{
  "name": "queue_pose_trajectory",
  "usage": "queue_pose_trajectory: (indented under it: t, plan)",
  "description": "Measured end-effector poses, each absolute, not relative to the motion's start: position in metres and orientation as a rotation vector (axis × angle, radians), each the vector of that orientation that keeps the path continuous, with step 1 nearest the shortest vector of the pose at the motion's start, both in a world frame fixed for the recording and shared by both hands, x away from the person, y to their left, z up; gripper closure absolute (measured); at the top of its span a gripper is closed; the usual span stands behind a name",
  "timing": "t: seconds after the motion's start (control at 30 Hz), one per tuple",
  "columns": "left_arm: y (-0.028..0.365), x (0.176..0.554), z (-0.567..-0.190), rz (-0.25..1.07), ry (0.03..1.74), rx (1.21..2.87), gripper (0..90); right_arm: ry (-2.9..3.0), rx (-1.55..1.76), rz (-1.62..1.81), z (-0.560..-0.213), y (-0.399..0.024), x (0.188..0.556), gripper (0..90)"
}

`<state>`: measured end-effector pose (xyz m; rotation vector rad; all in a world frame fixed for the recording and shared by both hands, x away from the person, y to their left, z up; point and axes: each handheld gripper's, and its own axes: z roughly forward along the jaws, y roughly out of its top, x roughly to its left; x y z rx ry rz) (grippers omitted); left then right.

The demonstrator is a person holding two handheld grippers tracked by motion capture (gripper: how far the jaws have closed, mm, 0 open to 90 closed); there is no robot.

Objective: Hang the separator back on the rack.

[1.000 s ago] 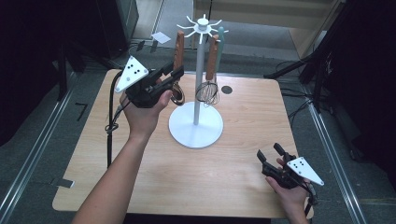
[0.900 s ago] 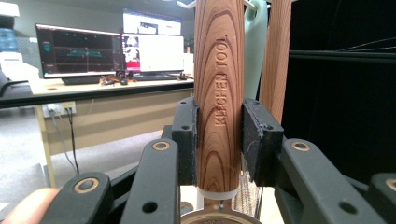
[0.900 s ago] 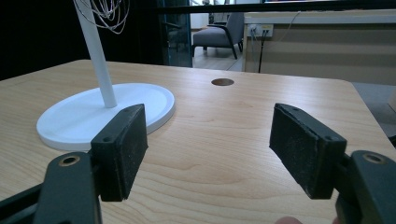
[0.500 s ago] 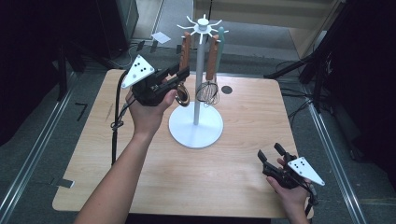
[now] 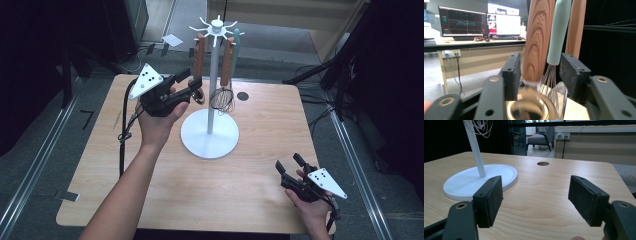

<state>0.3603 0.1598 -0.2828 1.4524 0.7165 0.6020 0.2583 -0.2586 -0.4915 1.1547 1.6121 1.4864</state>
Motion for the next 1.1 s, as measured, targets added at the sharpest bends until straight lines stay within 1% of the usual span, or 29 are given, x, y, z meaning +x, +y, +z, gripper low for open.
queue_pose_trajectory:
  t: [0.03, 0.07, 0.13, 0.23, 0.37, 0.53, 0.6, 0.7, 0.87, 0.93, 1.1]
  plan:
    - [0.161, 0.361, -0.285, 0.601, 0.726, 1.453, 41.1, 1.613, 1.157, 1.487, -0.491, -0.258, 0.258, 28.3]
    - [0.162, 0.361, -0.287, 0.591, 0.731, 1.451, 37.4, 1.614, 1.159, 1.489, -0.492, -0.258, 0.258, 28.3]
    - [0.166, 0.359, -0.293, 0.600, 0.742, 1.448, 32.3, 1.614, 1.159, 1.490, -0.492, -0.258, 0.258, 28.3]
    - [0.171, 0.357, -0.303, 0.614, 0.763, 1.458, 22.1, 1.618, 1.156, 1.482, -0.492, -0.258, 0.258, 27.6]
    - [0.181, 0.353, -0.317, 0.635, 0.796, 1.463, 13.2, 1.618, 1.157, 1.471, -0.493, -0.258, 0.259, 26.5]
    - [0.197, 0.346, -0.337, 0.664, 0.850, 1.465, 8.3, 1.618, 1.161, 1.469, -0.493, -0.257, 0.259, 26.1]
    - [0.202, 0.344, -0.344, 0.678, 0.875, 1.483, 4.1, 1.618, 1.159, 1.466, -0.494, -0.257, 0.259, 25.7]
    - [0.210, 0.339, -0.353, 0.698, 0.904, 1.491, 0.9, 1.619, 1.161, 1.466, -0.494, -0.256, 0.259, 25.3]
    - [0.221, 0.332, -0.367, 0.731, 0.940, 1.493, 0.0, 1.622, 1.155, 1.466, -0.494, -0.254, 0.260, 25.4]
    - [0.226, 0.329, -0.374, 0.718, 0.956, 1.500, 0.0, 1.623, 1.155, 1.465, -0.494, -0.254, 0.260, 25.3]
    - [0.233, 0.319, -0.396, 0.740, 0.980, 1.537, 0.0, 1.618, 1.160, 1.469, -0.494, -0.255, 0.260, 25.6]
